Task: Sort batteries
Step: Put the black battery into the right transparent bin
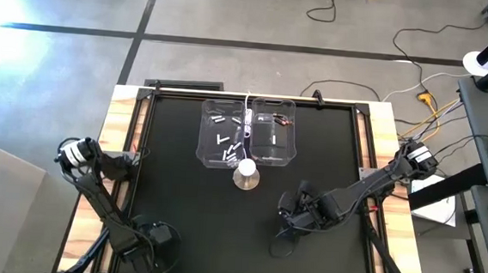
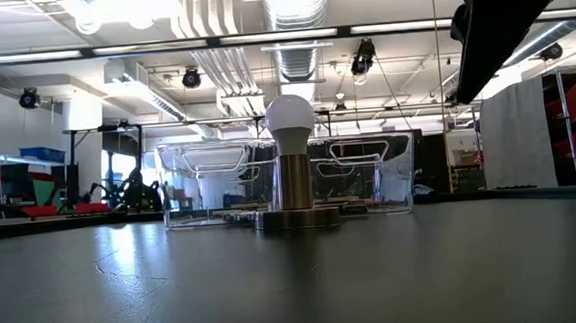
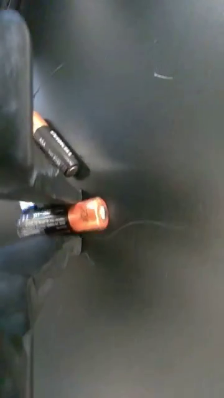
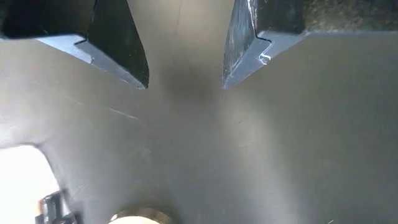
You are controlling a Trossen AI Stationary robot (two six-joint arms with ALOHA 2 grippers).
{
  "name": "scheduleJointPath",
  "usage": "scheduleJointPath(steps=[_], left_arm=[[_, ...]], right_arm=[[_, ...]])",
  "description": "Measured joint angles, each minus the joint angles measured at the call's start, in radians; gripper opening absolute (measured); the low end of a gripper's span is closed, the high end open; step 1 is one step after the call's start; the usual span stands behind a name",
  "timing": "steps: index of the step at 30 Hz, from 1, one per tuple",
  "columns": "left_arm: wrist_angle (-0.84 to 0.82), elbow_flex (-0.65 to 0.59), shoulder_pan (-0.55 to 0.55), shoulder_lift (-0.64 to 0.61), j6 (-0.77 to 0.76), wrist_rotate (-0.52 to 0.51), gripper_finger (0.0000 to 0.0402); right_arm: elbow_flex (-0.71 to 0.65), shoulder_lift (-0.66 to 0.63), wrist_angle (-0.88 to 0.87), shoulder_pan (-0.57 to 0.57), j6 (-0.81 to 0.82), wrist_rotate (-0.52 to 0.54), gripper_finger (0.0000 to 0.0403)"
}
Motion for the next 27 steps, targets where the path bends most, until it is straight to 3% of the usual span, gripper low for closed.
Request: scheduleJointPath(steps=[3, 7, 11, 14, 17, 22, 24, 27], left_arm=[[0.001, 0.003, 0.0, -0.019, 0.016, -0.02, 0.0024], [-0.002, 0.04, 0.009, -0.057, 0.103, -0.148, 0.0023], [-0.002, 0.078, 0.047, -0.112, 0.27, -0.306, 0.0023], [-0.005, 0.089, 0.107, -0.16, 0.419, -0.412, 0.0023], [-0.01, 0.095, 0.205, -0.241, 0.569, -0.497, 0.0023], [0.026, 0.12, 0.442, -0.395, 0.909, -0.55, 0.0023], [0.048, 0.133, 0.568, -0.434, 1.06, -0.525, 0.0023], [0.122, 0.172, 0.775, -0.451, 1.29, -0.41, 0.0023]], right_arm=[[0.002, 0.0, -0.004, 0.0, 0.001, -0.061, 0.0199], [0.043, 0.0, -0.017, 0.0, 0.004, -0.152, 0.0199], [0.106, 0.0, -0.025, 0.001, -0.034, -0.159, 0.0199], [0.146, 0.0, -0.022, -0.001, -0.111, -0.106, 0.0199], [0.167, 0.0, -0.025, -0.01, -0.234, -0.056, 0.0199], [0.209, -0.001, -0.099, -0.058, -0.43, 0.016, 0.0199], [0.243, -0.007, -0.158, -0.086, -0.478, 0.099, 0.0199], [0.302, -0.018, -0.233, -0.139, -0.561, 0.216, 0.0199]])
